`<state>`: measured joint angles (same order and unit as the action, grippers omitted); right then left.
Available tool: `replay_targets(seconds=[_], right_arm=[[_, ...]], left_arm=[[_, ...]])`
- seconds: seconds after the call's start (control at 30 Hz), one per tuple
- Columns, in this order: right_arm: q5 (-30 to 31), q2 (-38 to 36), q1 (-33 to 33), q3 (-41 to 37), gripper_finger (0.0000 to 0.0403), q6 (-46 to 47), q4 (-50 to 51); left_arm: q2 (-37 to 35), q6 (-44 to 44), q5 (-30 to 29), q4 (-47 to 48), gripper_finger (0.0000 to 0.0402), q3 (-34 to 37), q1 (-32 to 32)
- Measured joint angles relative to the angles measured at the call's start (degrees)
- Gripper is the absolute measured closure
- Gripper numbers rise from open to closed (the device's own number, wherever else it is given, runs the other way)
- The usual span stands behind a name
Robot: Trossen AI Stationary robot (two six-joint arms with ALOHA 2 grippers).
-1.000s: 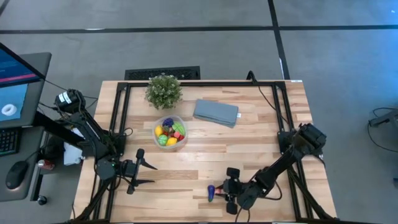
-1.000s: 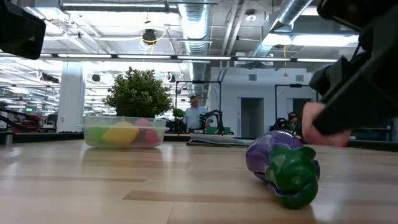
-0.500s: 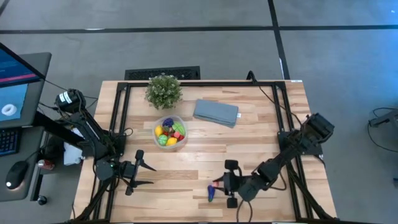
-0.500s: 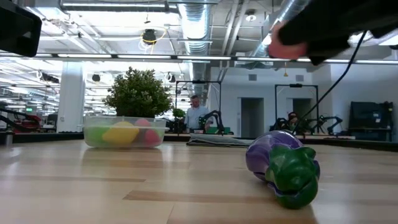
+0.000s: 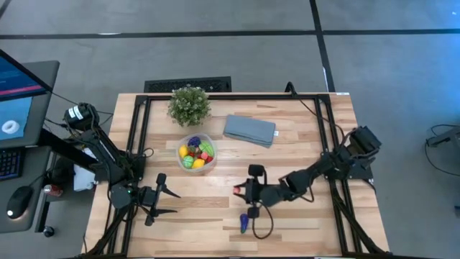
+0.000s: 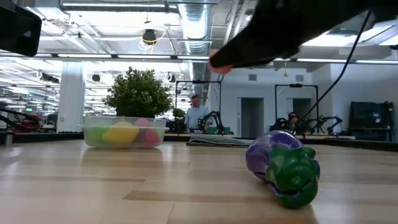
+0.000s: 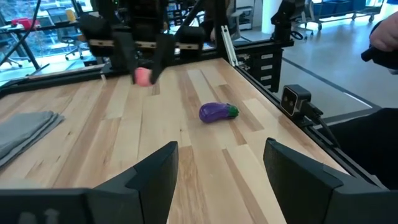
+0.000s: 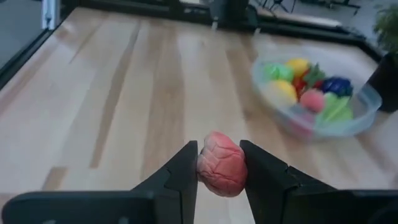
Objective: Pick and placing Produce into tupperware
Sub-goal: Put the peach into the transparent bin
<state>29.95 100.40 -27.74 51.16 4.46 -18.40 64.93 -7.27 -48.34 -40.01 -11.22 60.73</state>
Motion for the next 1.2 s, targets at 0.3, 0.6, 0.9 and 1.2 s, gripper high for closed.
replay_targets(seconds=[0.3, 0.6, 0.9, 1.2], right_arm=[[-3.47, 0.02, 6.95, 0.0, 0.0268, -7.54, -5.06], [-7.15, 0.64, 12.72, 0.0, 0.0267, -13.47, -11.04], [-14.7, 9.48, 18.97, 4.71, 0.0267, -17.05, -17.9], [-22.17, 21.17, 24.85, 18.99, 0.0267, -18.55, -15.7]], left_arm=[[0.0, 0.36, 0.6, 0.17, 0.0175, 0.0, 0.0], [0.0, 0.61, 1.08, 0.17, 0.0175, 0.0, 0.0], [0.0, 0.61, 1.08, 0.02, 0.0175, 0.0, 0.0], [0.0, 0.41, 1.69, -0.03, 0.0175, 0.0, 0.28]])
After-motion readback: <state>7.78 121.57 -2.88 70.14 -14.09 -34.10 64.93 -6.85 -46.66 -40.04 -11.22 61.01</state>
